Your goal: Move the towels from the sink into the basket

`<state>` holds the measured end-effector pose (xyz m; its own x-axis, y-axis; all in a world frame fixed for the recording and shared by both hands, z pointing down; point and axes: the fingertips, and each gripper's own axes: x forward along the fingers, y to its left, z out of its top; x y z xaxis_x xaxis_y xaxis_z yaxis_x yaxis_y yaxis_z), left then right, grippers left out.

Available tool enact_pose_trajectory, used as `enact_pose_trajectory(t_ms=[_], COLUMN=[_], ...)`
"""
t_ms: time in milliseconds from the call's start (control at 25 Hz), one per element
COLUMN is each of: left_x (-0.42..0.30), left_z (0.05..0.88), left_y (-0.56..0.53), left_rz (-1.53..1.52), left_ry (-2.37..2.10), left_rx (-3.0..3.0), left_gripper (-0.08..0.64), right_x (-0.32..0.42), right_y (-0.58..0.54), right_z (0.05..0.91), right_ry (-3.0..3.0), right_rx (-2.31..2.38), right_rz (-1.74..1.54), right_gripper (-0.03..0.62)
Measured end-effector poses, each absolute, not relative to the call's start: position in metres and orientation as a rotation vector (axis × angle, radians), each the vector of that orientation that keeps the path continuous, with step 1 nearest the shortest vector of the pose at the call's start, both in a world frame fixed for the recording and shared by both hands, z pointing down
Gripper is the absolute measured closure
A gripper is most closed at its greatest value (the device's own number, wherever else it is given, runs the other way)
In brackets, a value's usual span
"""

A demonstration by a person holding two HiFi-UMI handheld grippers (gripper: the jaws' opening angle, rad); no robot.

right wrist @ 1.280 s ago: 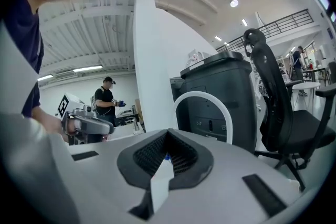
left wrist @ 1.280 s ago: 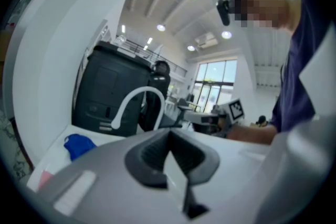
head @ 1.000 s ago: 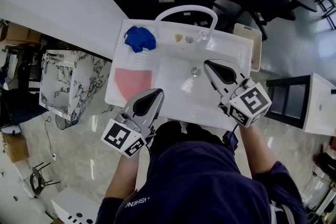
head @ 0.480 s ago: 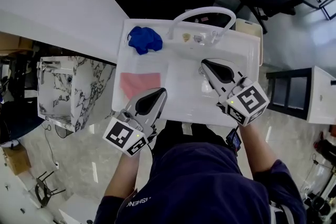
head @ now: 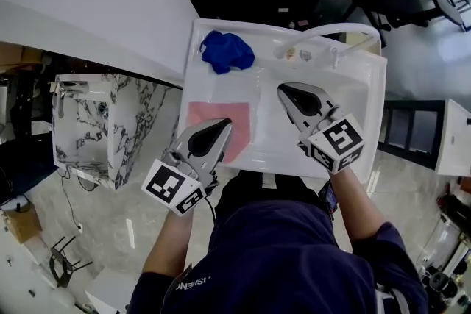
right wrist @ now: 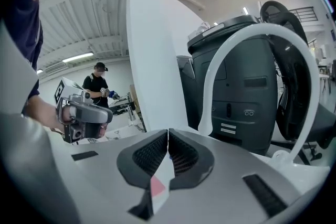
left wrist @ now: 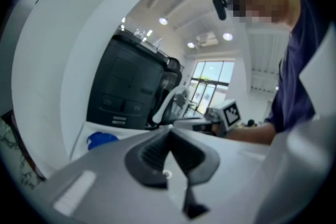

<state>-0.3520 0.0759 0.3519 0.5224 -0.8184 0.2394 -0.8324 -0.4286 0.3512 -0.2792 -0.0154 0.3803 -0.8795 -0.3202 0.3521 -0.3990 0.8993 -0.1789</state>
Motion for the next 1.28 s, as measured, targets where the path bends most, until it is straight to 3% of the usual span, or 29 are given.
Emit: enact_pose_trajectory(t_ms=[720, 840, 1280], left_x=[-0.409, -0.413, -0.425], left_z=[0.383, 0.383, 0.395], left_y=[0.073, 0.068, 0.057], left_rz=[0.021, 0.009, -0.006], left_ry=[-1.340, -1.338, -1.338], left_rx=[2.263, 2.261, 2.219], left_gripper=[0.557, 0.557, 0.558], right_x=[-0.380, -0.390, -0.415], right_y=[-0.051, -0.056, -0.081], right_z=[0.468, 0.482, 0.535], right_ry=[-2.616, -2.580, -2.469], right_rx=[0.479, 0.469, 0.459], right_rz=[0.342, 0.352, 0.307], right_gripper=[0.578, 0.491, 0.403])
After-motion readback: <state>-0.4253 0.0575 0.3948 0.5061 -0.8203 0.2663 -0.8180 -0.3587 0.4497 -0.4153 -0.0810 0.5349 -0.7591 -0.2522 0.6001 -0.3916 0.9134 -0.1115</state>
